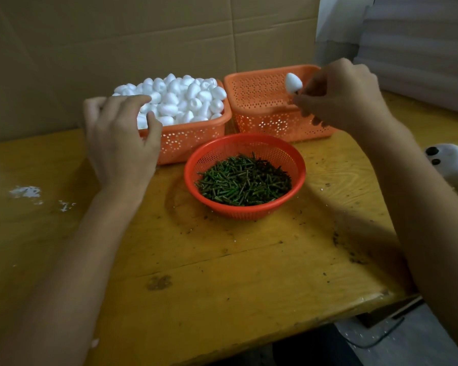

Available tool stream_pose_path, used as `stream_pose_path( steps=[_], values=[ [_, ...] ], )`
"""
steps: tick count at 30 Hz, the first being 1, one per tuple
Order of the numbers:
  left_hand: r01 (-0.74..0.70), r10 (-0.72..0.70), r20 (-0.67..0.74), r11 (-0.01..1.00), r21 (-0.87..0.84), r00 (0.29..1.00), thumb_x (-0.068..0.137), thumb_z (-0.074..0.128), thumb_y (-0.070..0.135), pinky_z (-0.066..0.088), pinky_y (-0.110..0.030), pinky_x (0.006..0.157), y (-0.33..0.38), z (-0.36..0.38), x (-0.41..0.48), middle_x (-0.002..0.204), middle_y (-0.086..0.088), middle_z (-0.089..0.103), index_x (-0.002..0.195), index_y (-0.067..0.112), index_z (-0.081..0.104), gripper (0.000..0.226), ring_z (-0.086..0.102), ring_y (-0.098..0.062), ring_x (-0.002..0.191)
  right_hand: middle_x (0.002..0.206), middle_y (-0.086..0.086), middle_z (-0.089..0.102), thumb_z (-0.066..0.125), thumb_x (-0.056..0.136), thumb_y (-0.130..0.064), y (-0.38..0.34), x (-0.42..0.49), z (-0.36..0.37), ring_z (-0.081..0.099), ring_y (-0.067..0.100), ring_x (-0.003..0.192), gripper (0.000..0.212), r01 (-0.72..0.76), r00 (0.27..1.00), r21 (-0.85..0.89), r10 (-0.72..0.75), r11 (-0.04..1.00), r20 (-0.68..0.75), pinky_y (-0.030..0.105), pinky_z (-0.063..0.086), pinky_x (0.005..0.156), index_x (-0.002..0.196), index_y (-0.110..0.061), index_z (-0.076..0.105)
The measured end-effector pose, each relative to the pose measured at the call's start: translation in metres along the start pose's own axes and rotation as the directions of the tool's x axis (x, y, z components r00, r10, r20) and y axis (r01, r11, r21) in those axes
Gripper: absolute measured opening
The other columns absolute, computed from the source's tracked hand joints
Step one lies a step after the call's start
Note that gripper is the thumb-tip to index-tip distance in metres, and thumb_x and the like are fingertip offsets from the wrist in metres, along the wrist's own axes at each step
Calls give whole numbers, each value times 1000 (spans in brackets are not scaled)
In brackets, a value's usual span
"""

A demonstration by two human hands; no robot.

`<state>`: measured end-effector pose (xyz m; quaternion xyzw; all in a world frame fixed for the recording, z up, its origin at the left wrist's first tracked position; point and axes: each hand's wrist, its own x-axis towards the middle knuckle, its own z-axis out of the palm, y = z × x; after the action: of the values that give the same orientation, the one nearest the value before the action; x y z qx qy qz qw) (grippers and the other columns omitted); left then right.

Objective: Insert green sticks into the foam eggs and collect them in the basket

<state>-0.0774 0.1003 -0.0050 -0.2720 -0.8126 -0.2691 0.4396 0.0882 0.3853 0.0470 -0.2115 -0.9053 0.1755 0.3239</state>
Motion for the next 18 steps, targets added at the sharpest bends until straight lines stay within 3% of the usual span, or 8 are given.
stream_pose_path(
  steps=[2, 5, 13, 18],
  values=[
    [31, -44, 93, 991, 132, 995, 105, 46, 41, 39, -48, 102, -7, 1, -1, 129, -5, 68, 130, 20, 70, 40, 50, -36, 126, 71, 4, 75, 74, 92, -32, 2, 0, -2, 72, 15, 60, 15, -11, 1000, -43, 11, 999, 12, 44, 64, 75, 90, -17, 78],
    [68, -100, 136, 972, 223, 986, 106, 42, 47, 37, -51, 102, -15, 2, -3, 129, -9, 66, 127, 19, 70, 45, 49, -37, 127, 71, 7, 74, 74, 93, -33, 4, -1, -3, 71, 20, 61, 19, -17, 1000, -104, 18, 994, 8, 47, 63, 75, 90, -14, 78],
    [122, -172, 193, 961, 249, 966, 109, 35, 52, 39, -54, 95, -23, 6, -4, 115, -19, 70, 117, 14, 73, 54, 53, -42, 115, 86, 14, 76, 72, 96, -40, 2, -3, -2, 73, 34, 78, 30, -38, 999, -160, 38, 986, 2, 50, 62, 78, 101, -11, 79],
    [154, -196, 210, 967, 203, 958, 110, 32, 54, 38, -56, 96, -24, 8, -4, 113, -17, 73, 112, 13, 75, 59, 51, -40, 119, 88, 12, 76, 74, 95, -38, 0, -3, -1, 73, 31, 80, 28, -49, 999, -172, 49, 984, -7, 49, 63, 79, 102, -11, 78]
  ],
)
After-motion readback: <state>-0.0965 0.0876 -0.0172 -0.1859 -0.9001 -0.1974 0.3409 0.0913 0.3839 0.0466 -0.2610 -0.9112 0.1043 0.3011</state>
